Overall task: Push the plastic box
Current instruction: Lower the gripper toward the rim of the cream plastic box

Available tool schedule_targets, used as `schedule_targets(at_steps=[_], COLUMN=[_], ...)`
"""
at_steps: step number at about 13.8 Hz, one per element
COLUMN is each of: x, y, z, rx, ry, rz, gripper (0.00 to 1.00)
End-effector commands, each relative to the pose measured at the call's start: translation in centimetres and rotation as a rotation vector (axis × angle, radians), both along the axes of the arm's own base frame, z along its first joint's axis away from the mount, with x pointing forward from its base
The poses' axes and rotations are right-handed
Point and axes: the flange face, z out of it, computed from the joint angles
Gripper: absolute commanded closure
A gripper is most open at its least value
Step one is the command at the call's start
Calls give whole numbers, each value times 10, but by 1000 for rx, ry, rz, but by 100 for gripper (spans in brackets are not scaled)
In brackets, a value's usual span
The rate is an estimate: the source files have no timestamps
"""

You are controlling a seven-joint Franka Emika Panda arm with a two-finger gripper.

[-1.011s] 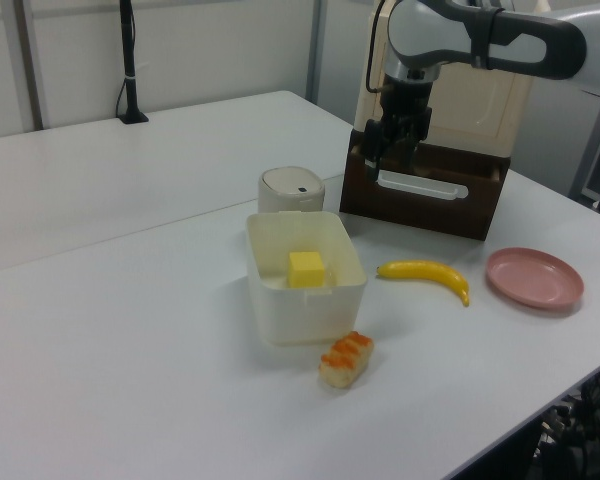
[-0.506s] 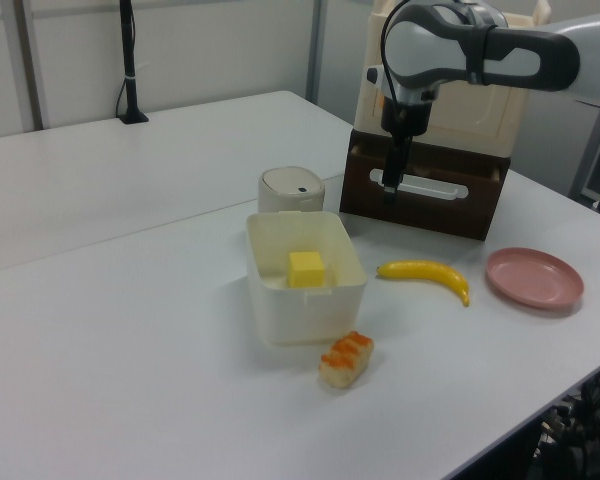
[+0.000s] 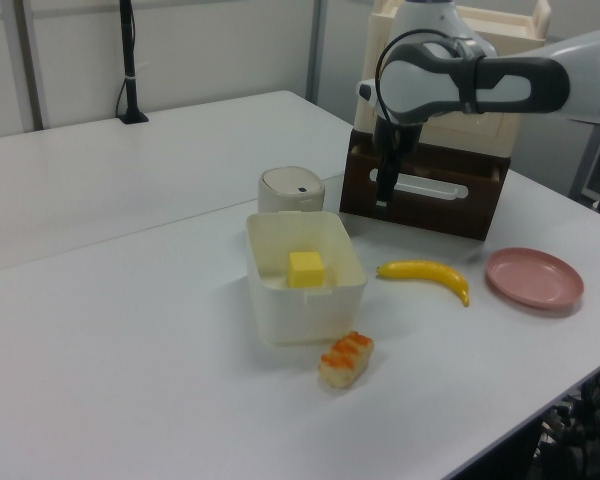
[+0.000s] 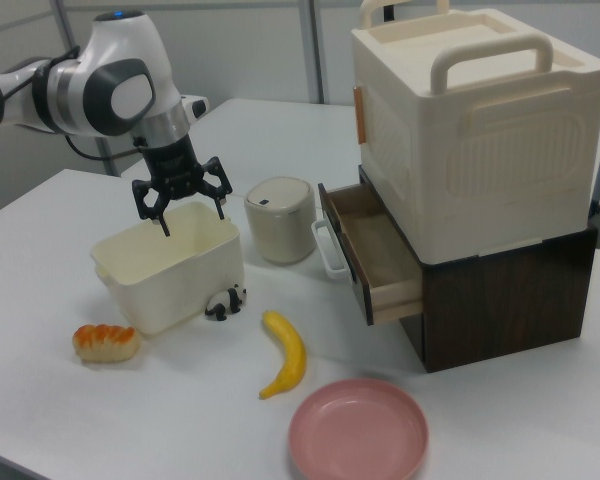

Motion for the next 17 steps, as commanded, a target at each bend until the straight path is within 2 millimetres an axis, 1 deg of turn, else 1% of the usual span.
schedule_targets(at_steps=[1,3,5,6,12,17], x=[-6,-8,-13,-14,-16,-17], y=[3,5,2,0,2,4], z=[-8,-14,-28,-30,-39,-52], rx=[-13,-34,-73,-76,-75,-70], ry=[-33,-20,24,37,52,77], rz=[35,75,250,299,311,314], gripper=[0,0,0,0,0,0])
